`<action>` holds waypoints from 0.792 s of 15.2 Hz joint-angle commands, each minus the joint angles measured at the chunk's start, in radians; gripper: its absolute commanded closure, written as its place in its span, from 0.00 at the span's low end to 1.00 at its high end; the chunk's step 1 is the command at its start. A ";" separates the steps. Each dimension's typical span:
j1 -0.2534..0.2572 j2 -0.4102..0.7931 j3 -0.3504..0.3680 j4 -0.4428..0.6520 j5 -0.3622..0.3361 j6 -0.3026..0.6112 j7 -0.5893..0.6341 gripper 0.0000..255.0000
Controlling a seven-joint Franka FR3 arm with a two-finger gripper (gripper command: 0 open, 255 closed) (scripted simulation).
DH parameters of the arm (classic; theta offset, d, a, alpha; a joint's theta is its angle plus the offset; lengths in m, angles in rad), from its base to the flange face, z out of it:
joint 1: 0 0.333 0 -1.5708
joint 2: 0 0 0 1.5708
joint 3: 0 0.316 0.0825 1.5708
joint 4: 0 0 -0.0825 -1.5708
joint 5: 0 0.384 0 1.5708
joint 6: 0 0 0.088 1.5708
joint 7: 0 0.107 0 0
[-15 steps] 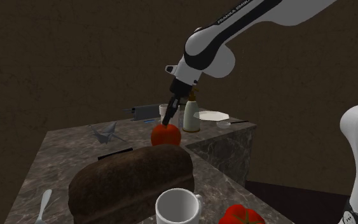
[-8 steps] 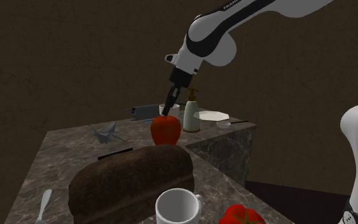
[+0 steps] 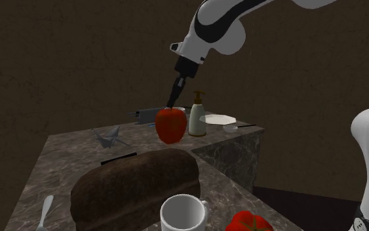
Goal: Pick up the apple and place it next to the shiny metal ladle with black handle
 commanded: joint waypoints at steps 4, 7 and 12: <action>-0.004 -0.016 0.006 0.053 -0.021 -0.065 0.024 1.00; -0.005 -0.023 0.009 0.085 -0.031 -0.103 0.036 1.00; -0.007 -0.031 0.013 0.145 -0.044 -0.168 0.054 1.00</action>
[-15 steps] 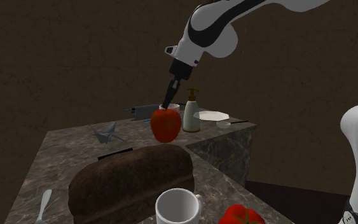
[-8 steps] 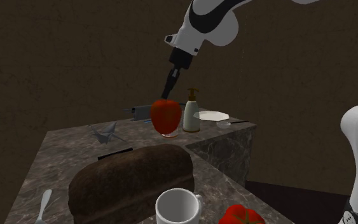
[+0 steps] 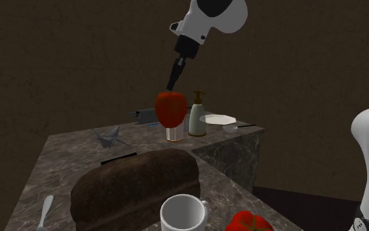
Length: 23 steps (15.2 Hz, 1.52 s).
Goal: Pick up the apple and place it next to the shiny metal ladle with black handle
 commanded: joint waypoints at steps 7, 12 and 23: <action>0.000 -0.001 0.005 0.102 -0.012 -0.101 0.023 1.00; -0.039 -0.019 -0.072 0.102 0.009 -0.137 -0.097 1.00; -0.116 0.053 -0.279 0.211 0.110 -0.253 -0.396 1.00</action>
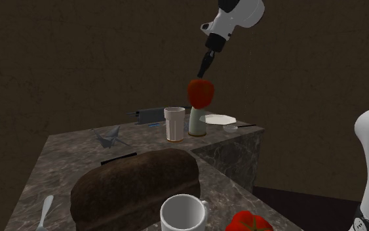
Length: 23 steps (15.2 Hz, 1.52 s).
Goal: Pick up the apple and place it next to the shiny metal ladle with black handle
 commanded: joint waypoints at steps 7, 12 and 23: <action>-0.089 0.167 -0.170 0.171 0.168 -0.147 -0.259 1.00; -0.184 0.290 -0.215 0.266 0.285 -0.225 -0.383 1.00; -0.163 0.277 -0.207 0.111 0.291 -0.086 -0.433 1.00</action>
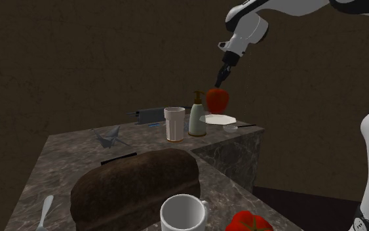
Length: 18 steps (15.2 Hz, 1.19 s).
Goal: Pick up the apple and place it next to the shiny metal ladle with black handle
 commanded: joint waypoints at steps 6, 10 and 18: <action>0.003 0.010 0.006 -0.083 0.025 0.080 -0.043 1.00; 0.001 0.024 0.011 -0.123 0.047 0.121 -0.071 1.00; -0.011 0.064 0.026 -0.189 0.108 0.193 -0.136 1.00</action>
